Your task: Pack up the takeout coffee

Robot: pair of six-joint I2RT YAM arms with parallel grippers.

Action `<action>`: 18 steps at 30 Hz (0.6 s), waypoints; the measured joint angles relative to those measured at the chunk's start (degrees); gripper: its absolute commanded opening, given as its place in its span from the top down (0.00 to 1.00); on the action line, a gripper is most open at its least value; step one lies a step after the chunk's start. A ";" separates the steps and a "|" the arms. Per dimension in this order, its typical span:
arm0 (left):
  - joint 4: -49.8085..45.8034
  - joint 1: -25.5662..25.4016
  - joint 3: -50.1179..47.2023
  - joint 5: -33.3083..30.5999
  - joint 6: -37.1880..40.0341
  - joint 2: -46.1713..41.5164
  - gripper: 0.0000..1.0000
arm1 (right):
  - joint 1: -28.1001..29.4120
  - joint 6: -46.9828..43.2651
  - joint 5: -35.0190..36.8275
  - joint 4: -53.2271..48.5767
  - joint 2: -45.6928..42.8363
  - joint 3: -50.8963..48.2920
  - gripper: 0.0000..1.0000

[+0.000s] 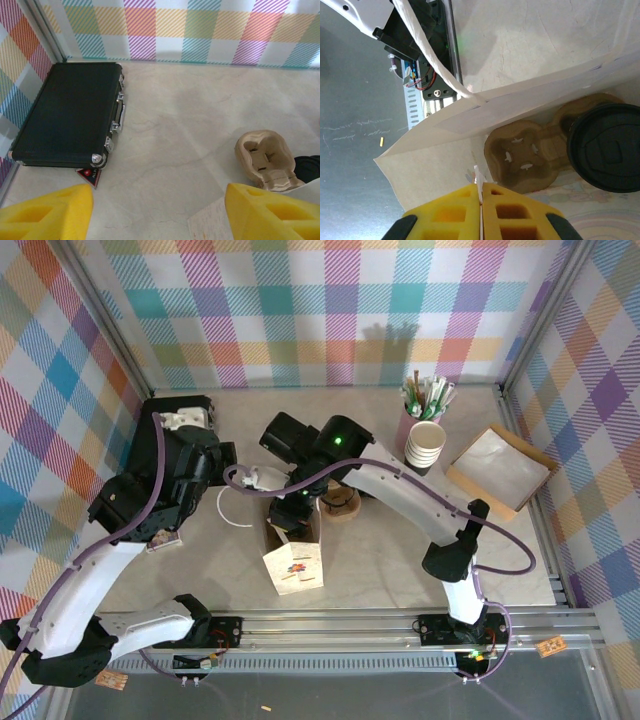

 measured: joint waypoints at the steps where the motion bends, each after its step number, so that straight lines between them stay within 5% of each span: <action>1: 0.00 0.00 0.00 0.02 0.17 0.11 0.30 | 0.02 0.02 0.00 0.00 0.00 0.02 0.88; 18: 2.45 0.00 0.09 0.31 2.73 1.68 0.29 | 0.37 0.20 2.47 -1.01 0.02 1.07 0.61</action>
